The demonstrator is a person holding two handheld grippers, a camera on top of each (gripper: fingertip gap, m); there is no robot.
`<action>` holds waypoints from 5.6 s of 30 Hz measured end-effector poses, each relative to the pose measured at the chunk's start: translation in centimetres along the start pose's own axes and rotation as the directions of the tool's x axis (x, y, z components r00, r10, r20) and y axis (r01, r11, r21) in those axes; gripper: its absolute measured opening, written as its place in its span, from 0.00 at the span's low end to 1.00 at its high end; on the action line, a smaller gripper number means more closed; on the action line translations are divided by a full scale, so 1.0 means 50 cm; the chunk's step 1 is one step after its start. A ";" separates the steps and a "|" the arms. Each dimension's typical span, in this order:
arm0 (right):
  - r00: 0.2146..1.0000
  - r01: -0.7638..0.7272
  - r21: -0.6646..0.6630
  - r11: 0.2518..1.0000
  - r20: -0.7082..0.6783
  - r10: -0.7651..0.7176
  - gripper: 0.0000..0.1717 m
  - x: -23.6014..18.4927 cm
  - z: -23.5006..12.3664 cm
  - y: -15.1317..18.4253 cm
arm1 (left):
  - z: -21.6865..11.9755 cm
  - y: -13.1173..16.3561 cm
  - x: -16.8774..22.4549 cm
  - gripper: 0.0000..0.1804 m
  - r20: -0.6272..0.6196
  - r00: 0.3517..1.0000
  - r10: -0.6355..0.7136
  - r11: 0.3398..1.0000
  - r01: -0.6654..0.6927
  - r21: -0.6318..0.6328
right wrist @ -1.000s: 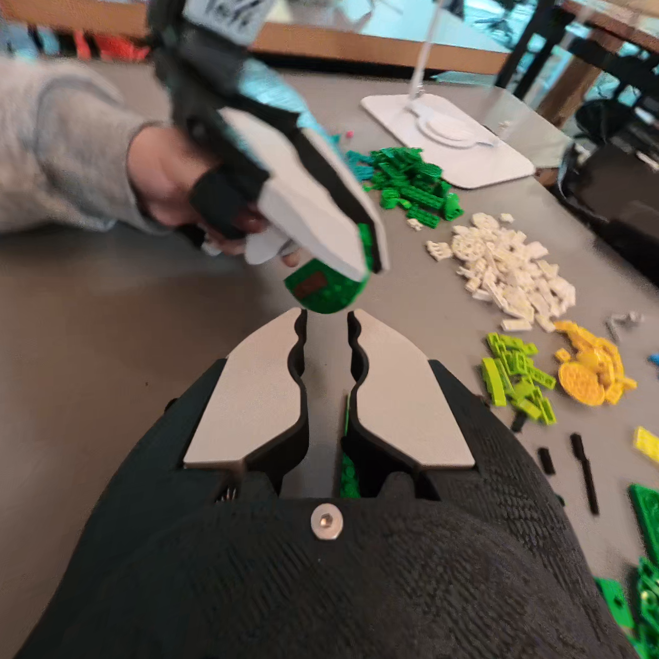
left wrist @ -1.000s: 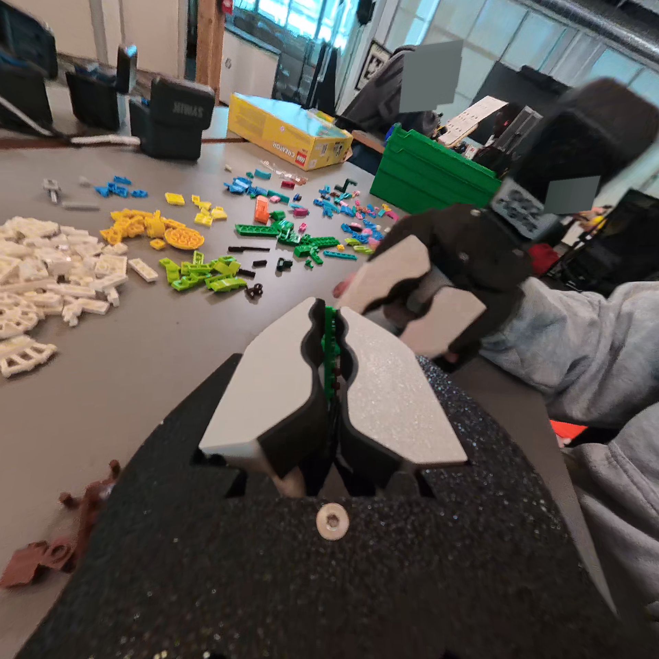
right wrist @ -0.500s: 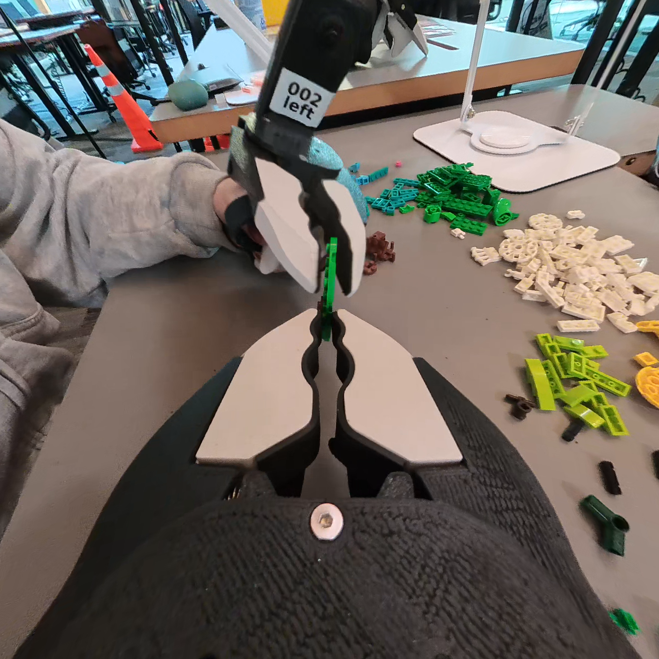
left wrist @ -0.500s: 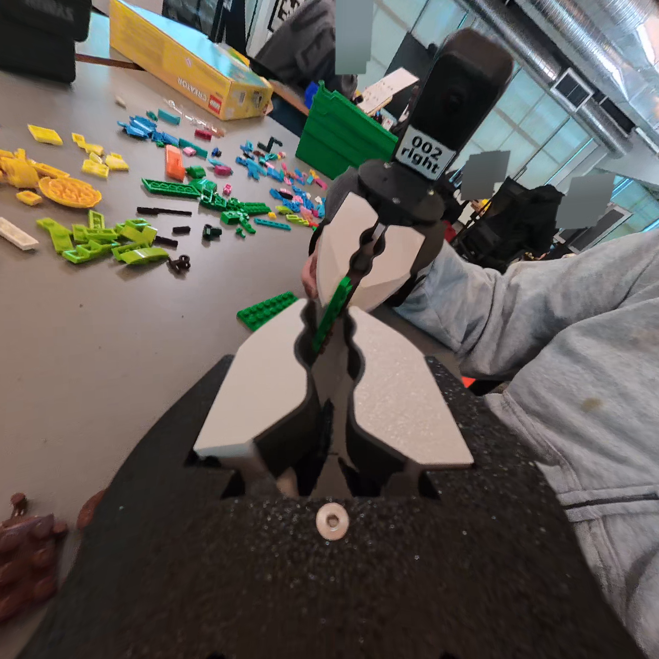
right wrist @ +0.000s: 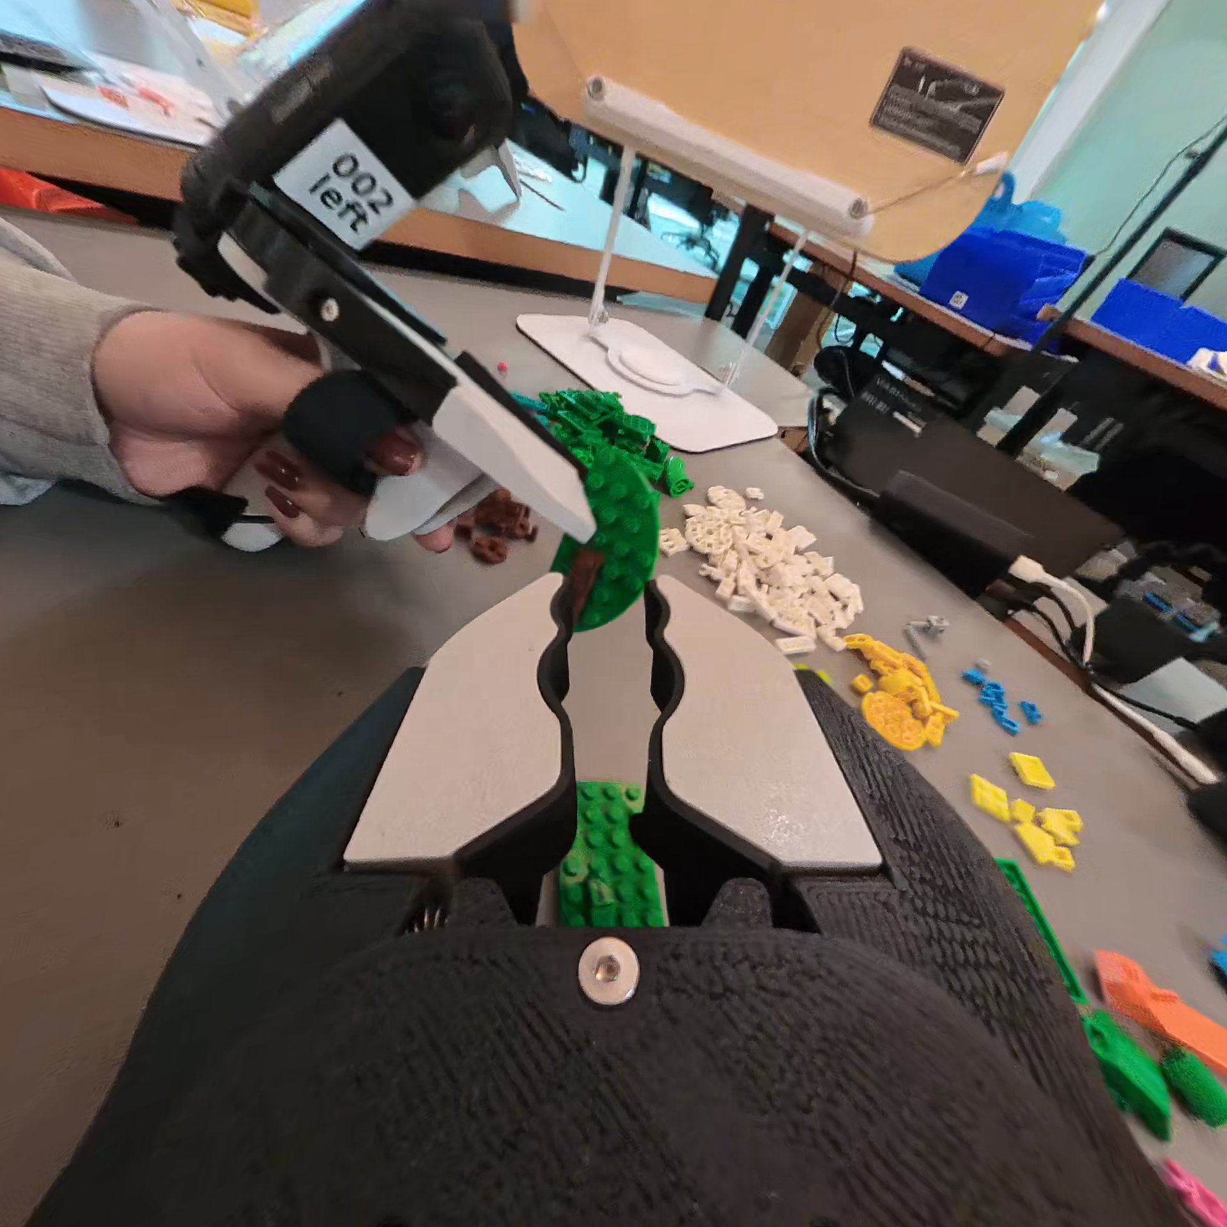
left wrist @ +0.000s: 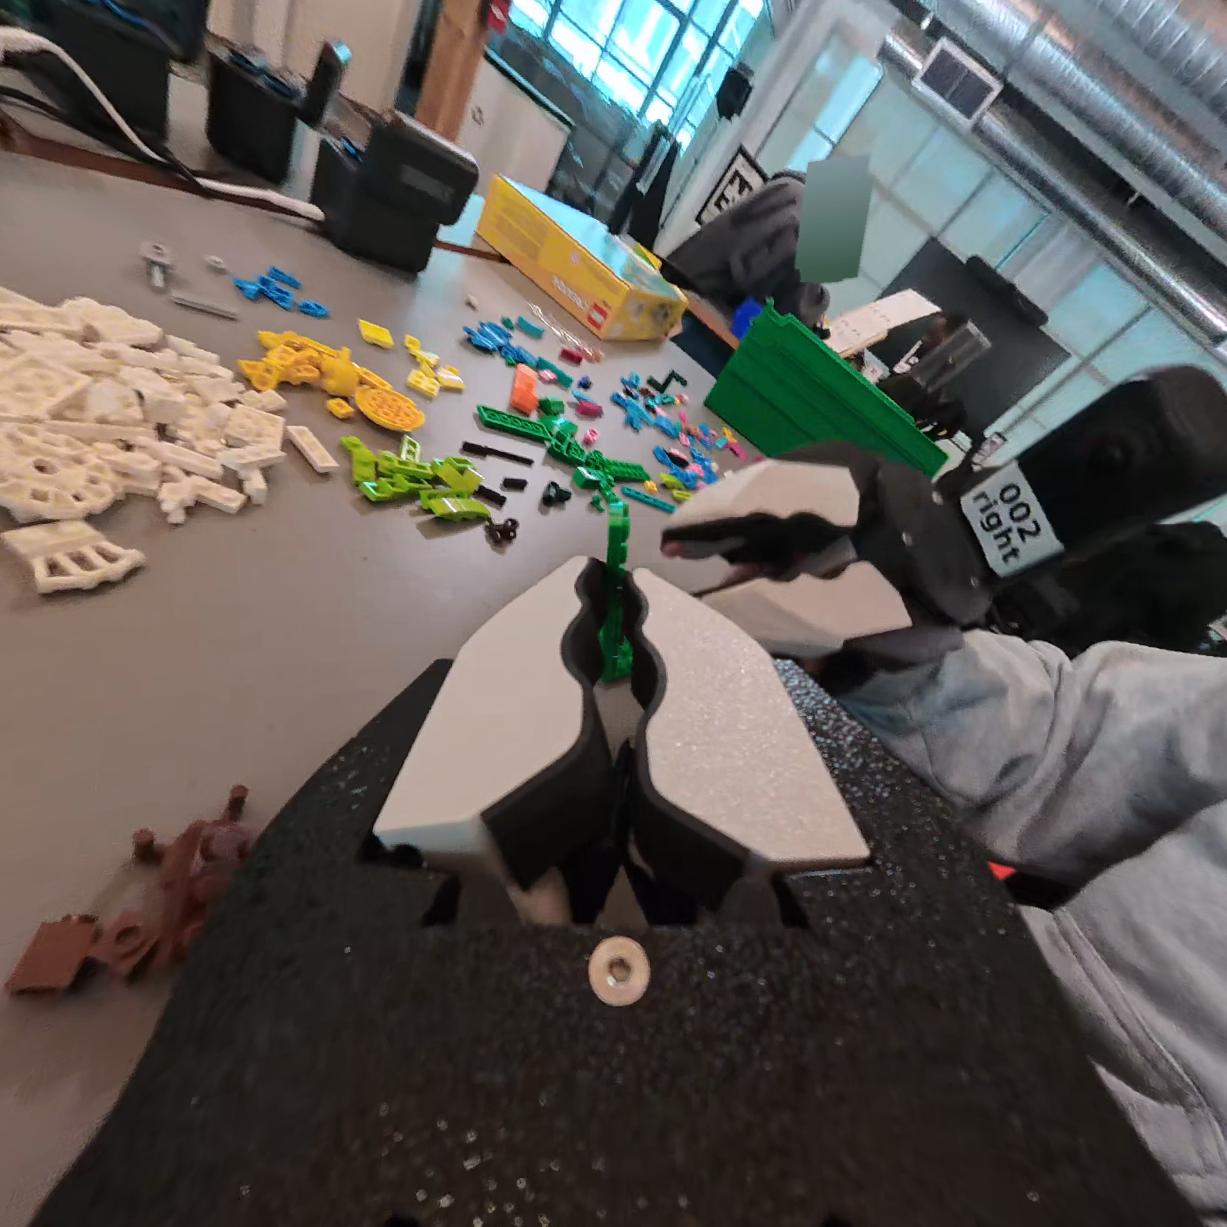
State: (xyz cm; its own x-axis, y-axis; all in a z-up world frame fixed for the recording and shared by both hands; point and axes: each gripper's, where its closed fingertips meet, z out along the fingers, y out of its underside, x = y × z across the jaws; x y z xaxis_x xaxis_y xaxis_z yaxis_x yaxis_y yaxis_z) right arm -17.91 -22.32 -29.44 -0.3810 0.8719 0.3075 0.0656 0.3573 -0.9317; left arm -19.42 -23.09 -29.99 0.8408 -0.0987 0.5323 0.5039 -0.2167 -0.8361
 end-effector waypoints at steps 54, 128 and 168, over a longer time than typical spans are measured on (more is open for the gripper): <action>0.966 0.205 0.016 0.979 -0.161 -0.200 0.00 -0.008 0.004 -0.015 | 0.007 -0.005 0.037 0.02 -0.009 0.979 0.203 0.978 -0.202 0.052; 0.937 0.061 -0.290 0.955 0.347 0.046 0.02 0.007 -0.116 0.119 | -0.001 -0.013 -0.004 0.07 0.389 0.712 0.584 0.798 -0.592 -0.114; 0.945 0.126 -0.432 0.893 0.327 0.025 0.17 -0.019 -0.096 0.162 | 0.014 0.010 0.019 0.05 0.328 0.728 0.602 0.789 -0.604 -0.110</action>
State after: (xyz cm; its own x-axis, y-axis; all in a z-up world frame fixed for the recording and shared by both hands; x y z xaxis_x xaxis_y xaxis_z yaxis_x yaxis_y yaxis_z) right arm -12.60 -18.65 -36.36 -0.6598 0.7233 0.2037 0.4095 0.5734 -0.7096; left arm -18.24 -22.61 -29.99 0.9803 0.1165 -0.1597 -0.1317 -0.2180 -0.9670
